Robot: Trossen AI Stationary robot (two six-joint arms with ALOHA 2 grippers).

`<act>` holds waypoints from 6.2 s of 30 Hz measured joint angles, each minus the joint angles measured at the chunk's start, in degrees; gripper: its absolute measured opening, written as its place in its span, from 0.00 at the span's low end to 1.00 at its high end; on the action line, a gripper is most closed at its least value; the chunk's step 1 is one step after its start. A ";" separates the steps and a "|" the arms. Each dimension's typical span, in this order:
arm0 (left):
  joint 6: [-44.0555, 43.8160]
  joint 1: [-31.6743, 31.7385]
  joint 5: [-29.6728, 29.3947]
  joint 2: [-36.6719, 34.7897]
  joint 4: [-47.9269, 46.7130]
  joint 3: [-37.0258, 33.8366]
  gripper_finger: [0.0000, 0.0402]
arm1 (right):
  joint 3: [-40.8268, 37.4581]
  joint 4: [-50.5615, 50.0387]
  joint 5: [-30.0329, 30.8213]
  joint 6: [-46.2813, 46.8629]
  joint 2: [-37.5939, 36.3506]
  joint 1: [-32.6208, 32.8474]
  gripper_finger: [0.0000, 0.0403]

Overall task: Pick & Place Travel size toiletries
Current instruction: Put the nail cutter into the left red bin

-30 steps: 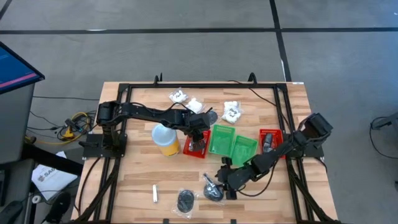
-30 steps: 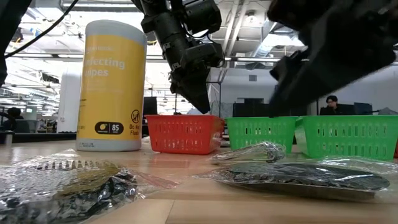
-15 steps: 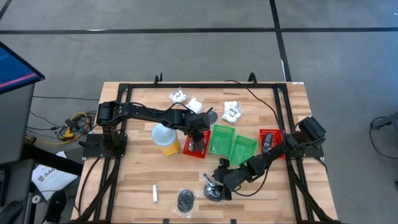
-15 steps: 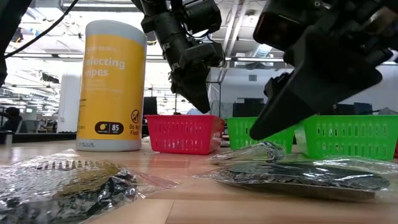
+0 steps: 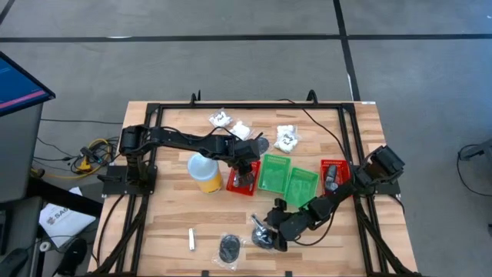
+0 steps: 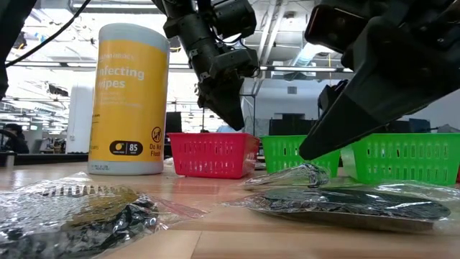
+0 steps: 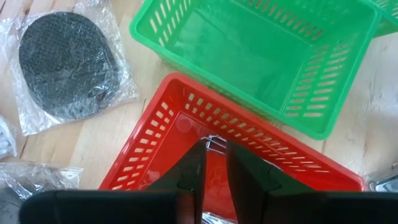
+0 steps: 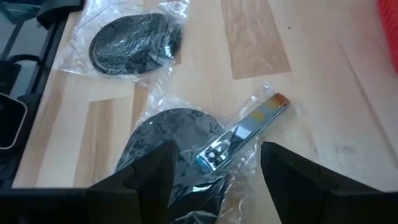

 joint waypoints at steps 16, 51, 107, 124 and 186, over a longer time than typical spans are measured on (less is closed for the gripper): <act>-0.02 0.00 0.00 0.00 0.46 0.00 0.13 | 0.00 -0.34 0.17 2.24 0.11 -0.91 0.55; -0.01 0.00 -0.02 0.00 0.49 0.00 0.13 | 13.01 -13.35 0.04 1.78 10.16 -1.08 0.09; 0.17 -0.65 0.01 -4.56 2.63 0.00 0.13 | 13.00 -28.69 12.14 0.09 -6.75 3.42 0.00; 4.58 -5.09 0.02 -16.03 7.96 0.00 0.13 | 13.00 -34.54 21.40 -4.87 -17.94 2.73 0.00; 12.66 -8.91 7.98 -18.06 26.34 0.00 0.36 | 17.68 -22.57 20.63 -34.34 -34.78 -4.71 0.00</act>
